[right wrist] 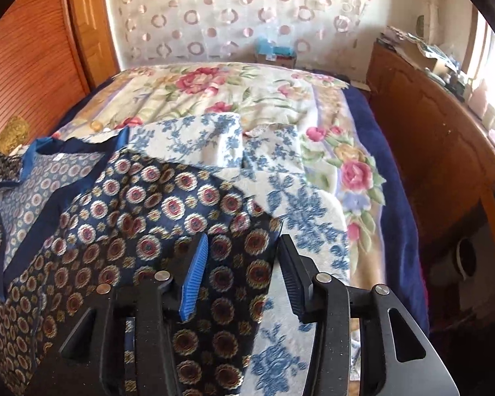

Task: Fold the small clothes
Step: 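Grasp the shirt hem with the left tool while the right tool grasps it too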

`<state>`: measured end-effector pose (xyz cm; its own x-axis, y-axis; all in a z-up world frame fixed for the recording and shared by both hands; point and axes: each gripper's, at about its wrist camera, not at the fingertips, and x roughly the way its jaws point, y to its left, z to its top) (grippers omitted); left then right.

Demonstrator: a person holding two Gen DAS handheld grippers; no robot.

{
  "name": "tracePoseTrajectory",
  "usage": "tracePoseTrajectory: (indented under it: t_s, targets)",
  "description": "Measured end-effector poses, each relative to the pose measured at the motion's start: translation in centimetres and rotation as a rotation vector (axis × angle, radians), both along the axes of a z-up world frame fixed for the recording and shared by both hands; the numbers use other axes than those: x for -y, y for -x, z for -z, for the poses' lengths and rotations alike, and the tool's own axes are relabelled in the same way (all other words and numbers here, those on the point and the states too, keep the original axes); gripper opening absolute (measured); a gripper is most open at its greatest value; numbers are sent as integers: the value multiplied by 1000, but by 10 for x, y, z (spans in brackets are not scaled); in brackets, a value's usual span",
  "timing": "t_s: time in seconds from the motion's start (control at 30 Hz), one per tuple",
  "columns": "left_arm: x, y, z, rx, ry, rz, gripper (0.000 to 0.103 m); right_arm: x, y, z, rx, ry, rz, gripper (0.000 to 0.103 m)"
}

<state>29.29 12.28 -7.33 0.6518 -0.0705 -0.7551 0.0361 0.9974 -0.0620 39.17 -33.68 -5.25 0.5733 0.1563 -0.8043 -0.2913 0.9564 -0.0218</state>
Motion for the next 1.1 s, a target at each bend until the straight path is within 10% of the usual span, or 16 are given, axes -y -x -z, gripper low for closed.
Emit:
tracePoseTrajectory:
  t_s: [0.1,0.23,0.3,0.47,0.77,1.1]
  targets:
    - [1,0,2,-1,-6,8,45,5,-2,0,2,-1,18,46]
    - [3,-2,-1,4,7,27,5,9,1,0,-5,-14,20,47]
    - [7,-1,-6,15,21,43,1,7,3,0,-8,-4,16,42]
    - [23,17,-25,87,11,78,0,0,9,-2,-37,-30,-17,3]
    - [34,97,-78,270,55,104,0,-17,60,-54,131,-70,-45,0]
    - [12,206,-66,296,75,67,0,-6,171,-105,258,-171,-82,0]
